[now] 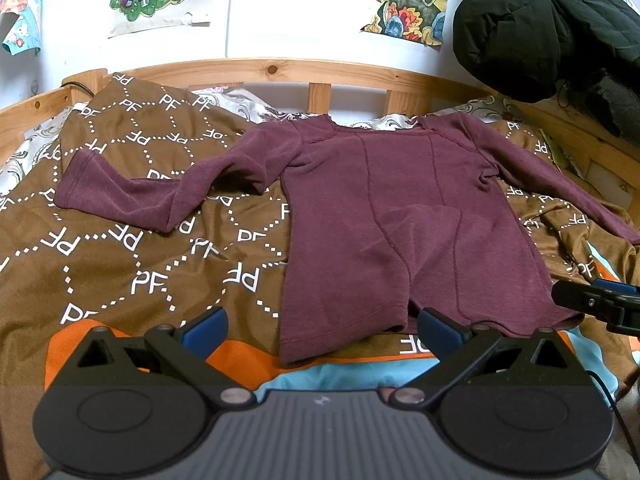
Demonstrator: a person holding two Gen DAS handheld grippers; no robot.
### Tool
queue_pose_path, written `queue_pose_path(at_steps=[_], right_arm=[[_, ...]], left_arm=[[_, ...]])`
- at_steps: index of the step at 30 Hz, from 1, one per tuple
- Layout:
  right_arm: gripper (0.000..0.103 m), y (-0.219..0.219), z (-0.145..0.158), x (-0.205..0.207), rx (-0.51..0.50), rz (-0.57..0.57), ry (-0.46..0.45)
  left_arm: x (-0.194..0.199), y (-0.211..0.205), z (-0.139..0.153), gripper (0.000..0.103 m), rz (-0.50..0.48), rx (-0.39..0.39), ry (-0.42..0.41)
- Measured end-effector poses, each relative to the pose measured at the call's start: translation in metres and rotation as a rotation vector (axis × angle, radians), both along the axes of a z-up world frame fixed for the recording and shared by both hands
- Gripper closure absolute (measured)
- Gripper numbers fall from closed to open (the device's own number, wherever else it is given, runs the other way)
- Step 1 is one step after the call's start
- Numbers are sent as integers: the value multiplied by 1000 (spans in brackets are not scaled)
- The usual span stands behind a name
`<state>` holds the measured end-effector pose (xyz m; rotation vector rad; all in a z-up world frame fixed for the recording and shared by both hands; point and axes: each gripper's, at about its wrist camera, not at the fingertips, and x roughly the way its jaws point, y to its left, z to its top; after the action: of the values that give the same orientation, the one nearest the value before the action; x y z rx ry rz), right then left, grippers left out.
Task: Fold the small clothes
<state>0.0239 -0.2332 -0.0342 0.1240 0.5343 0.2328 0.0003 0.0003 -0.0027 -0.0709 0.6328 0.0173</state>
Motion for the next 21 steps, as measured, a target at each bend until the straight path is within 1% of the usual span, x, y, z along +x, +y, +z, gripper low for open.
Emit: queue_pose_path(at_steps=[21], right_arm=[[0,-1,-1,0,6,-2,4]], left_arm=[[-1,-2,-1,0,1,-6,4]])
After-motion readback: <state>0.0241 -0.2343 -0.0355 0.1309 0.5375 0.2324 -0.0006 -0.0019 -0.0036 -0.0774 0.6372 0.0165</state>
